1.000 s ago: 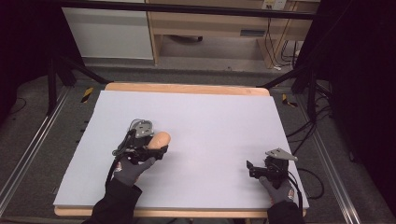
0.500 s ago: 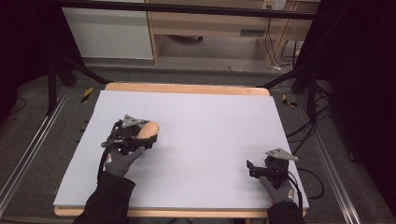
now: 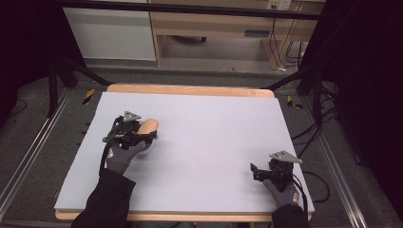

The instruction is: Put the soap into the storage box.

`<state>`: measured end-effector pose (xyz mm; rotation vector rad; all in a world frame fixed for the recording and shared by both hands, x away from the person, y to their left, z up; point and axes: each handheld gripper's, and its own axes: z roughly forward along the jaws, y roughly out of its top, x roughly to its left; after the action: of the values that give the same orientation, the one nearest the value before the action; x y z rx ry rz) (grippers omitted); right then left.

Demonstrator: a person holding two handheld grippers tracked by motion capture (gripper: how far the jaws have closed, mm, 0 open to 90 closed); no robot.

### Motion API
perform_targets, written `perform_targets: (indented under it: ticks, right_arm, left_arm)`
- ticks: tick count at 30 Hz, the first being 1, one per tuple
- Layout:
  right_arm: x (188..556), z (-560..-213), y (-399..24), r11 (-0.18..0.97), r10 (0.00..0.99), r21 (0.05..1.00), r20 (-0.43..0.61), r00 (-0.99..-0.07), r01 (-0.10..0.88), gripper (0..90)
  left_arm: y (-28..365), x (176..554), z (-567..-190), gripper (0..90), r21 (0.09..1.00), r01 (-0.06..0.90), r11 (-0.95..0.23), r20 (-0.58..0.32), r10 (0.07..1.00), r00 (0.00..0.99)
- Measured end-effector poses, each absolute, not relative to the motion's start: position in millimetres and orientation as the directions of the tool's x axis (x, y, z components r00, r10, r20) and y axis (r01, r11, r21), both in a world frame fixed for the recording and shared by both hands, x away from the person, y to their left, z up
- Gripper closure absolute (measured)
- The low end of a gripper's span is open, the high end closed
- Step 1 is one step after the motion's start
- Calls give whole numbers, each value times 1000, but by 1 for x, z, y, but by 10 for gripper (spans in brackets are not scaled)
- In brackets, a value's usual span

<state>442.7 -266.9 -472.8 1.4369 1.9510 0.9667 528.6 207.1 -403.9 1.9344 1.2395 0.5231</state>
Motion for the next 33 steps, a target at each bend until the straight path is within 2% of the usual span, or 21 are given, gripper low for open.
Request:
perform_targets:
  ticks: [15,33]
  right_arm:
    - [443,-473,-266,180,956,793,0,-295,582,48]
    - [444,-474,-266,190,955,787,-9,-298,586,48]
  left_arm:
    - [218,542,-421,319,755,619,-216,-67,913,401]
    - [222,537,-431,319,738,636,-228,-56,918,394]
